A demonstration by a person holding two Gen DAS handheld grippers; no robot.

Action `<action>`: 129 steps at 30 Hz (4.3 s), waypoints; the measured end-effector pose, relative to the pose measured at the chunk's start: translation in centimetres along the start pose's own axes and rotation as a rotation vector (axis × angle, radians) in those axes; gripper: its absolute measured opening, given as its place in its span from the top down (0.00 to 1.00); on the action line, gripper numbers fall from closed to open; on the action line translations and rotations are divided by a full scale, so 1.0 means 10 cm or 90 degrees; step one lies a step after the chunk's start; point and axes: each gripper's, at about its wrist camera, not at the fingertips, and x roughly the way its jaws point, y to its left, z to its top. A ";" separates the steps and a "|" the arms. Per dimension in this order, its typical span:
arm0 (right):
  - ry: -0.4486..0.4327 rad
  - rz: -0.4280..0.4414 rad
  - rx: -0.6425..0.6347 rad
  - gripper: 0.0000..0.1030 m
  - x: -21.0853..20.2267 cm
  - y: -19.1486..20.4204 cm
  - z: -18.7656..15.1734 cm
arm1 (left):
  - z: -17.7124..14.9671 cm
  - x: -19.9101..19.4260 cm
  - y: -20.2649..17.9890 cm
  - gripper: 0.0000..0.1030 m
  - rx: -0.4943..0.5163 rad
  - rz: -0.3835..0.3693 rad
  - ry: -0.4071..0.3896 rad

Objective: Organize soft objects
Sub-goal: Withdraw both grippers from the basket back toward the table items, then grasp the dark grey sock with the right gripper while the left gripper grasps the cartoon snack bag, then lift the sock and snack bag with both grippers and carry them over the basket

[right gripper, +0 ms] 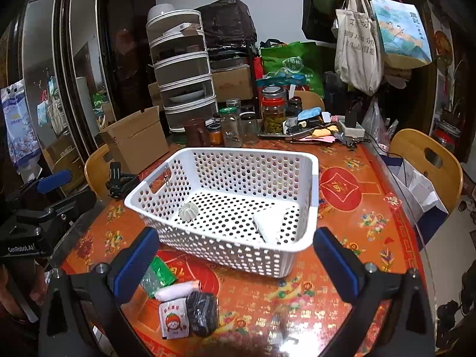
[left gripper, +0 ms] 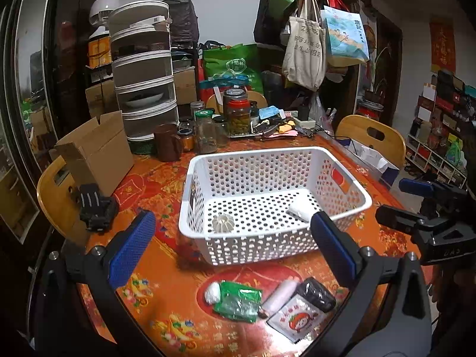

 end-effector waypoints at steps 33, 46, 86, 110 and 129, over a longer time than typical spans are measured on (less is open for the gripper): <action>0.076 0.043 0.079 0.33 0.11 0.01 -1.41 | -1.77 0.38 -0.34 0.01 -0.012 -0.101 0.110; 0.086 0.033 0.083 0.40 0.20 -0.01 -1.44 | -2.01 0.71 -0.73 0.15 0.045 -0.112 0.139; 0.121 0.052 0.022 0.68 0.74 0.40 -1.43 | -2.17 0.48 -0.36 0.90 0.025 -0.141 0.068; 0.065 0.044 0.003 0.72 0.31 0.38 -1.31 | -1.89 0.16 -0.28 1.00 0.005 -0.161 0.020; 0.021 0.026 -0.010 0.74 0.02 0.33 -1.04 | -1.61 -0.02 -0.14 1.00 -0.010 -0.147 -0.014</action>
